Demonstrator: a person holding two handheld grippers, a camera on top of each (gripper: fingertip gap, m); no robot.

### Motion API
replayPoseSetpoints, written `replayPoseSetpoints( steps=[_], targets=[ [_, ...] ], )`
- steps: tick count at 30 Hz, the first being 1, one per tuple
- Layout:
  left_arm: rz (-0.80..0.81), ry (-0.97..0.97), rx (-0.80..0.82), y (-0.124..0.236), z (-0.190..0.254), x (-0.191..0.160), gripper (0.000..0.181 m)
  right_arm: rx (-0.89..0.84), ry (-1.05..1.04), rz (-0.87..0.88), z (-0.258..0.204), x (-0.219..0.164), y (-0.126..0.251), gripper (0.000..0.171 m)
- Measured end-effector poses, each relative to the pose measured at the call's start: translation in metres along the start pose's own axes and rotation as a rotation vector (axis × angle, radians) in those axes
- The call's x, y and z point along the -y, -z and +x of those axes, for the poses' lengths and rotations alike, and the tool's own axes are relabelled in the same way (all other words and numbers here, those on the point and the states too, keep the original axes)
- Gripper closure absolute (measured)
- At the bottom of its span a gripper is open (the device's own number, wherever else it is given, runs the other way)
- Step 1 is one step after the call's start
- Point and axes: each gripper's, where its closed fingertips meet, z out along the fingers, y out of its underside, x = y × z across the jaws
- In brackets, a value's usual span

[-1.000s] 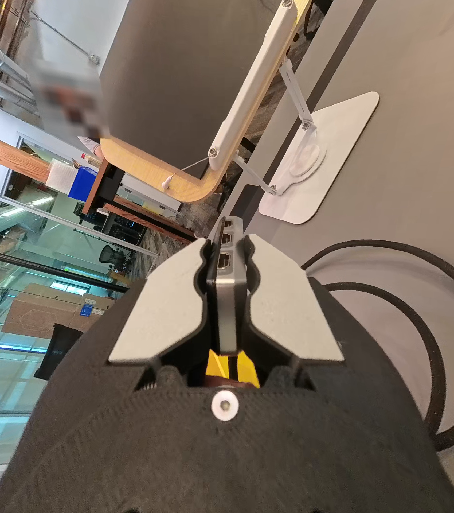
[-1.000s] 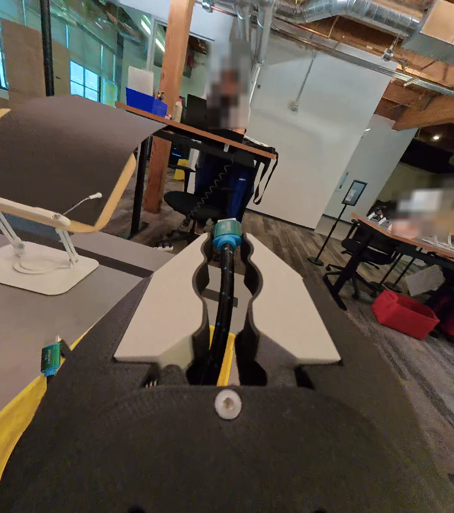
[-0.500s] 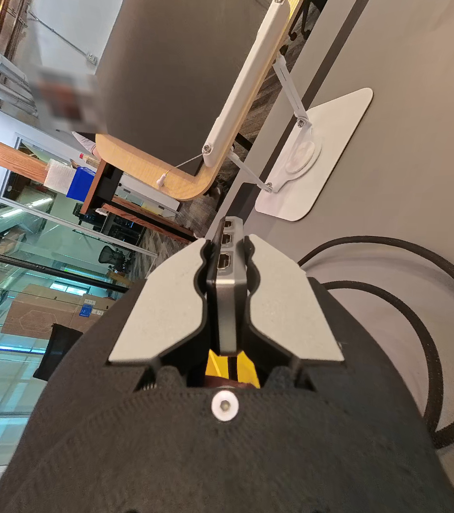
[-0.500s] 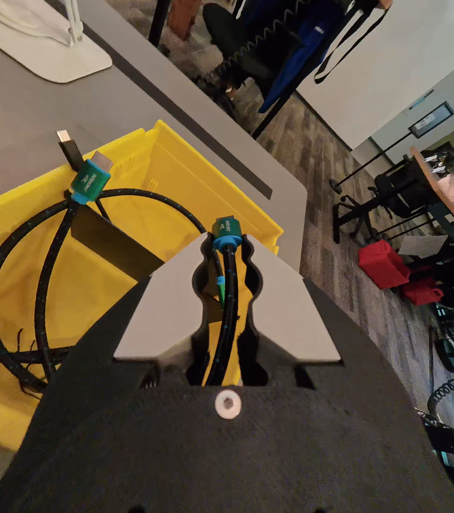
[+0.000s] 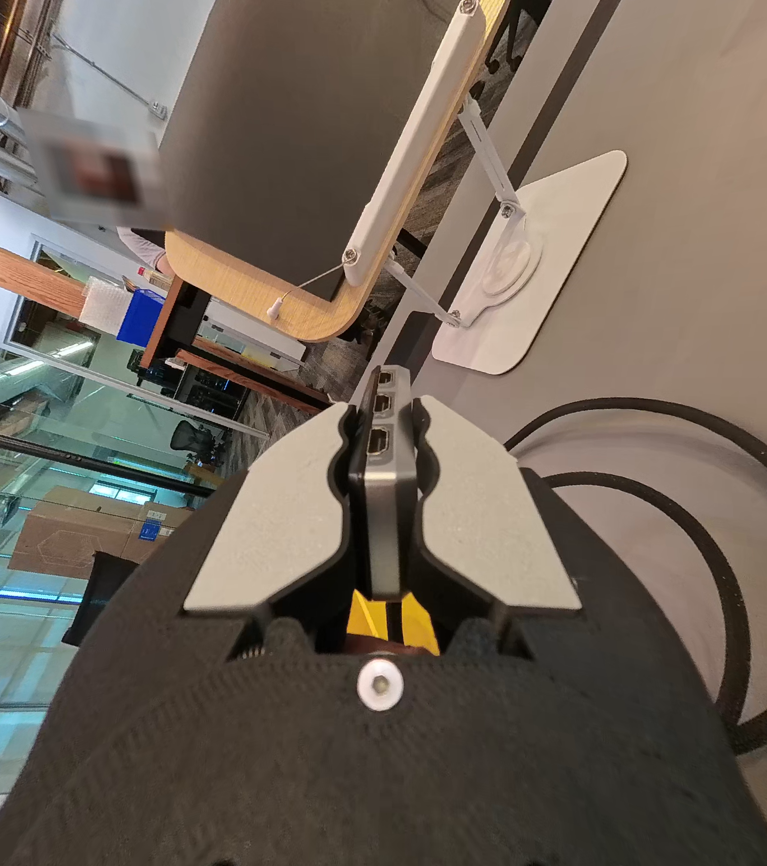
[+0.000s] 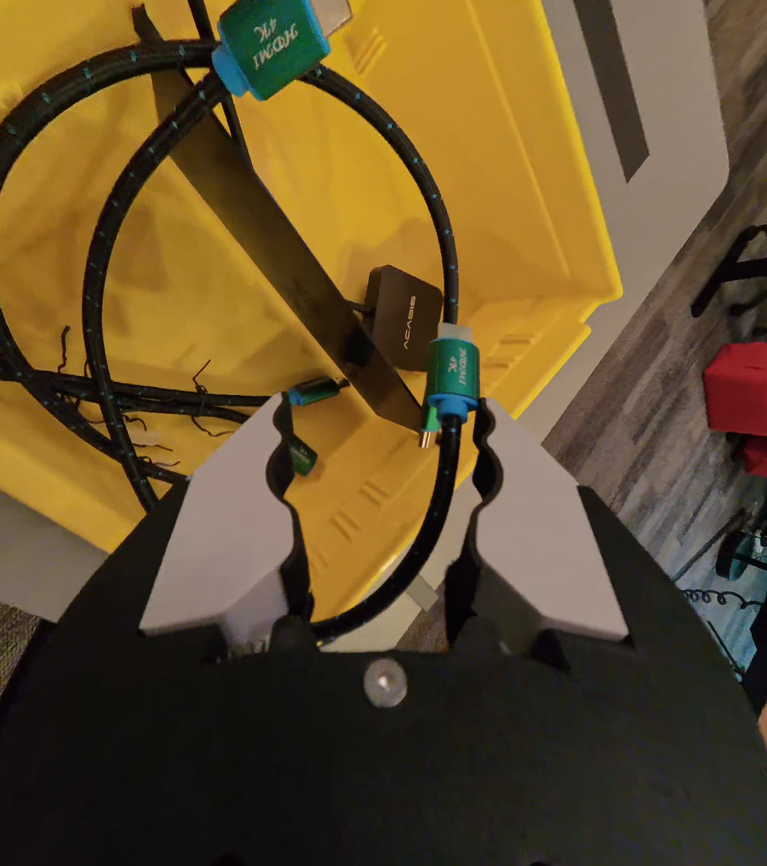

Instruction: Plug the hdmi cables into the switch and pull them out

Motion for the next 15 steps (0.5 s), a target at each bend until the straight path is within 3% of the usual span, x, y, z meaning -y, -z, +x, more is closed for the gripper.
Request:
replayPoseSetpoints(
  steps=[4, 9, 15],
  targets=[
    [-0.001, -0.001, 0.001, 0.0, 0.0, 0.0, 0.16, 0.098, -0.025, -0.078, -0.002, -0.016, 0.007, 0.082],
    [-0.002, 0.0, 0.003, 0.0, -0.002, 0.0, 0.16, 0.15, -0.117, 0.084, 0.006, 0.0, 0.022, 0.083],
    [-0.004, -0.003, 0.002, 0.0, -0.002, 0.0, 0.16, 0.157, -0.147, -0.036, 0.013, -0.027, 0.017, 0.072]
  ],
)
